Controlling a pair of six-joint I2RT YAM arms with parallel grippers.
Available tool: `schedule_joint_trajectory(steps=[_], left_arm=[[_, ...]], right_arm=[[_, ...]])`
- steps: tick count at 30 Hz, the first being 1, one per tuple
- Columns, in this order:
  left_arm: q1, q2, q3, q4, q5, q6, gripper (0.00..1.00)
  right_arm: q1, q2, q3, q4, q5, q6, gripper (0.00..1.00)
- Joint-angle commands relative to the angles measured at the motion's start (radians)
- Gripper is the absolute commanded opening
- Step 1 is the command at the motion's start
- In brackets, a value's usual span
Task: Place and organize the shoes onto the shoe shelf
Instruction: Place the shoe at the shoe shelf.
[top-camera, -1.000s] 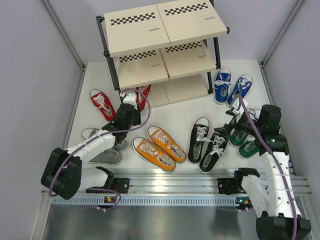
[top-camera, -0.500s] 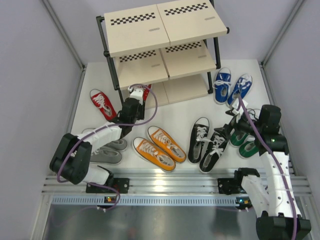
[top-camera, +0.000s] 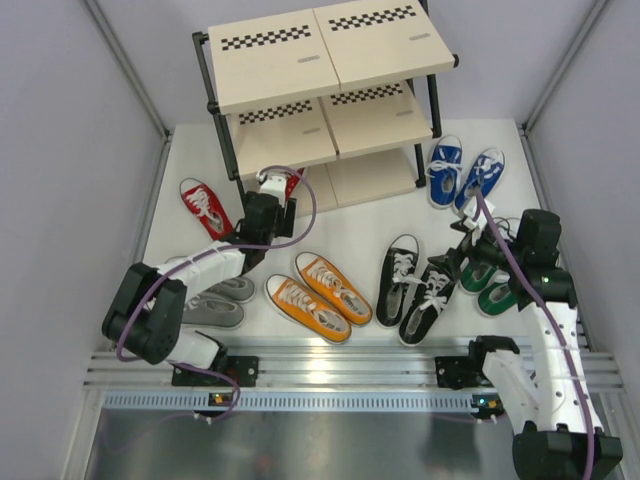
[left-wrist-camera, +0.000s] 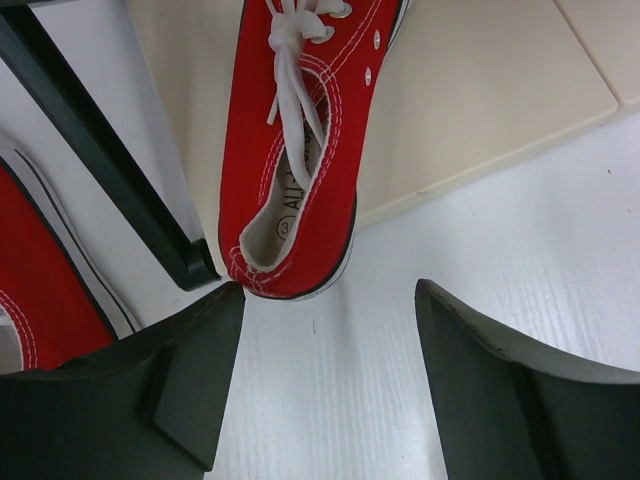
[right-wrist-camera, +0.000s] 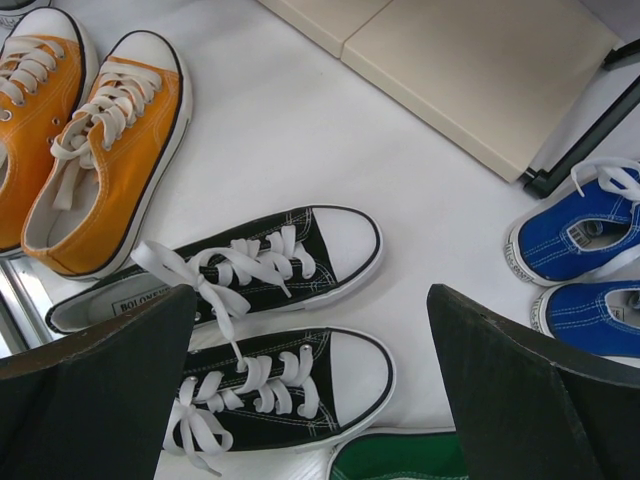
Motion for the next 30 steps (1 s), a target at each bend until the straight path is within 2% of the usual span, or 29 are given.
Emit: schedule_joint_trajectory(steps=[1,11,20,28,30], left_arm=[[0.007,-0.032,0.039,0.052,-0.026,0.042,0.74],[0.01,-0.108,0.036,0.022,-0.035,0.088,0.74],[0.102,-0.023,0.064,0.011,0.106,0.076,0.74],[0.107,0.062,0.058,0.095,0.13,0.068,0.66],[0.11,0.071,0.059,0.104,0.13,0.06,0.62]], right_arm=[[0.024,0.001,-0.002,0.003,-0.022,-0.03,0.99],[0.024,0.001,-0.003,0.005,-0.021,-0.031,1.0],[0.027,0.002,-0.003,0.005,-0.021,-0.03,0.99],[0.027,0.004,-0.003,0.005,-0.021,-0.031,0.99],[0.027,0.005,-0.003,0.005,-0.022,-0.033,1.0]])
